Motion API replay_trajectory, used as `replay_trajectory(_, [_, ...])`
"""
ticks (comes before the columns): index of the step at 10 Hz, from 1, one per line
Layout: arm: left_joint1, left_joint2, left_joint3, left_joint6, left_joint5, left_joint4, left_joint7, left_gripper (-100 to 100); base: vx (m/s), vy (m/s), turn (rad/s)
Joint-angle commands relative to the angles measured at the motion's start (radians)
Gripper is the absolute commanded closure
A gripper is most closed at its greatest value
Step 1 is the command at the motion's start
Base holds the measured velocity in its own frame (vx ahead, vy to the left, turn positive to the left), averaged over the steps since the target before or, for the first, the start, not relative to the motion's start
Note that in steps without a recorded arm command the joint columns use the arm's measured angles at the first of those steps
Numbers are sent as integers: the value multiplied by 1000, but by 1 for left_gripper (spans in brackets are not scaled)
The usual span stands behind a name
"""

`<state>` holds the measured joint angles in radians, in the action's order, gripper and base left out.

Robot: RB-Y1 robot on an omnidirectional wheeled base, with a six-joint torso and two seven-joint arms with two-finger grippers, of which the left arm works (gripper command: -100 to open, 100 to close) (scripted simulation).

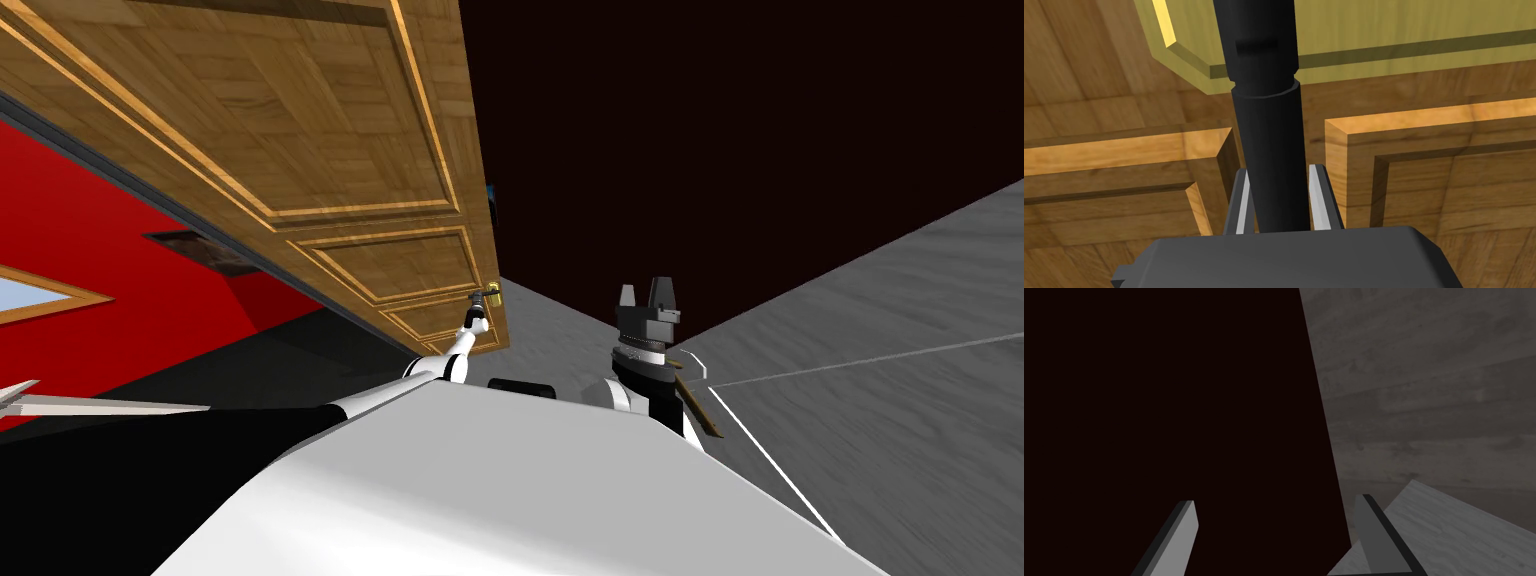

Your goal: Push the door open

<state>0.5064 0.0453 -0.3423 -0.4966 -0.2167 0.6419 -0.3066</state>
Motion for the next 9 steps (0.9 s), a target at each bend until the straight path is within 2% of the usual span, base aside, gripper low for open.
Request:
replay_trajectory(1, [9, 8, -26, -15, -18, -6, -28, 100, 99, -23, 103])
replay_trajectory(3, [14, -10, -47, -22, -37, -8, -65, 100, 174, -46, 115])
replay_trajectory(4, [14, -10, -47, -22, -37, -8, -65, 100, 134, -39, 70])
replay_trajectory(5, [14, -10, -47, -22, -37, -78, -65, 100, 77, -10, 14])
replay_trajectory(7, [14, -10, -47, -22, -37, -51, -65, 100, 6, 2, -12])
replay_trajectory(8, [14, -10, -47, -22, -37, -8, -65, 100, -33, 1, 13])
replay_trajectory(9, [19, -30, -66, -29, -54, -11, -97, 100, 105, -59, 96])
